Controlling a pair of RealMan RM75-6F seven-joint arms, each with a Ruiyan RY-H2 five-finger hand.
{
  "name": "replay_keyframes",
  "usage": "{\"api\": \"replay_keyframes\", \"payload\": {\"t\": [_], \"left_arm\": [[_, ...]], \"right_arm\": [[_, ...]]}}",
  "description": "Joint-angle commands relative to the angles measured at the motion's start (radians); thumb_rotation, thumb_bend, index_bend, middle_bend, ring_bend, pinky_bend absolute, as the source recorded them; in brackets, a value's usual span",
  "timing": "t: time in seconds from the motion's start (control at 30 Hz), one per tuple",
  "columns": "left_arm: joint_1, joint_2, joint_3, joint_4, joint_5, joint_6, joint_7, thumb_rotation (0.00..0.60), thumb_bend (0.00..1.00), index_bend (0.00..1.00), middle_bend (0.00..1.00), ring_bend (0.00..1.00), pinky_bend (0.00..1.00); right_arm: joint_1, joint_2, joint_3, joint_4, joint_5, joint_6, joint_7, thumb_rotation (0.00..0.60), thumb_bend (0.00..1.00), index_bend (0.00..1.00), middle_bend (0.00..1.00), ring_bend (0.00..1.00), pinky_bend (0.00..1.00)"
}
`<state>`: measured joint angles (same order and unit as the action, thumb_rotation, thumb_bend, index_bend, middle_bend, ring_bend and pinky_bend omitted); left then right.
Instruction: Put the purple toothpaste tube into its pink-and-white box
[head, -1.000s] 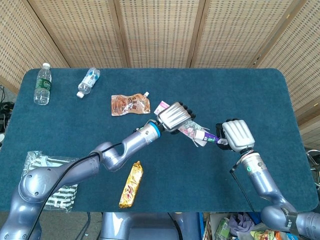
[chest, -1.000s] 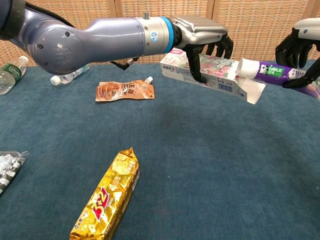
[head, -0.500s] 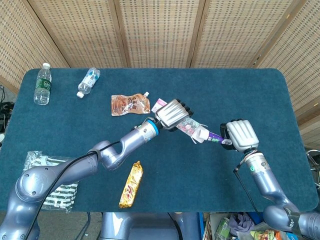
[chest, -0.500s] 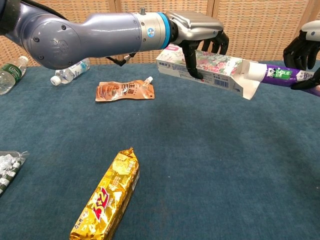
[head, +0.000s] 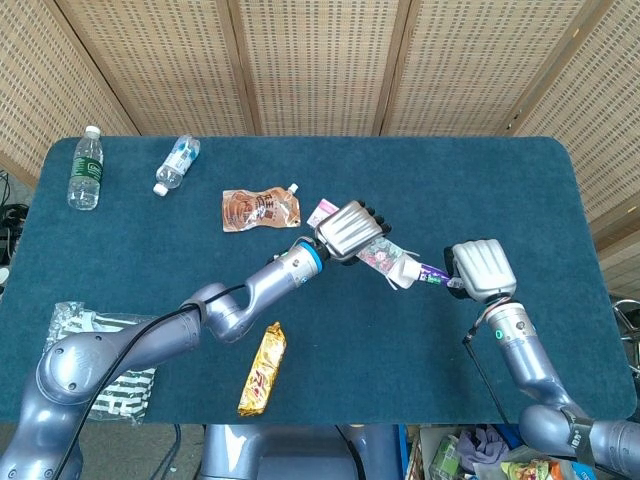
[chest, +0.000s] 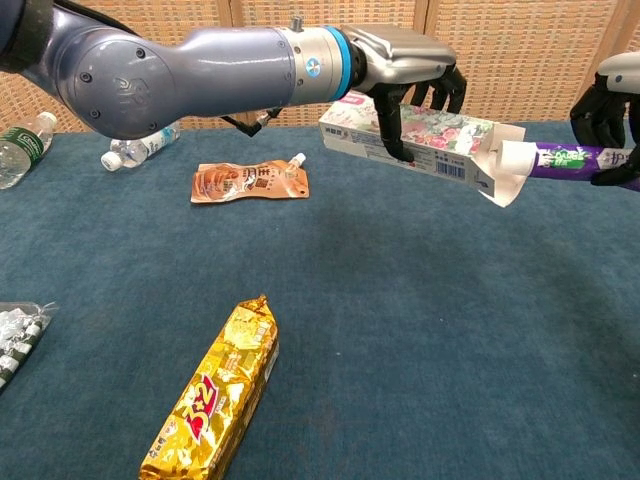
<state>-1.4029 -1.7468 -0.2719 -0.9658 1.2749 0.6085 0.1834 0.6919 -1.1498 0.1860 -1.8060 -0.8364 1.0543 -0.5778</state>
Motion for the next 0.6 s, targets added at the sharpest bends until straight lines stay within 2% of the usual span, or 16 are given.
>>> {"api": "replay_keyframes", "payload": {"t": [0.03,0.3,0.6], "left_arm": [[-0.002,-0.005,0.0,0.003,-0.007,-0.002,0.003,0.6,0.28,0.48,0.45,0.39,0.4],[-0.004,-0.02,0.001,0.018,-0.025,-0.007,0.002,0.6,0.28,0.49,0.46,0.39,0.4],[-0.008,-0.035,-0.004,0.032,-0.043,-0.007,0.008,0.6,0.28,0.49,0.46,0.39,0.4]], "right_arm": [[0.03,-0.005,-0.005,-0.03,0.074,0.027,-0.08,0.6,0.58,0.63,0.68,0.51,0.48],[0.066,-0.016,-0.001,-0.055,0.163,0.064,-0.146,0.6,0.58,0.63,0.69,0.52,0.49],[0.079,-0.024,-0.005,-0.068,0.167,0.087,-0.152,0.6,0.59,0.64,0.69,0.52,0.5]]}}
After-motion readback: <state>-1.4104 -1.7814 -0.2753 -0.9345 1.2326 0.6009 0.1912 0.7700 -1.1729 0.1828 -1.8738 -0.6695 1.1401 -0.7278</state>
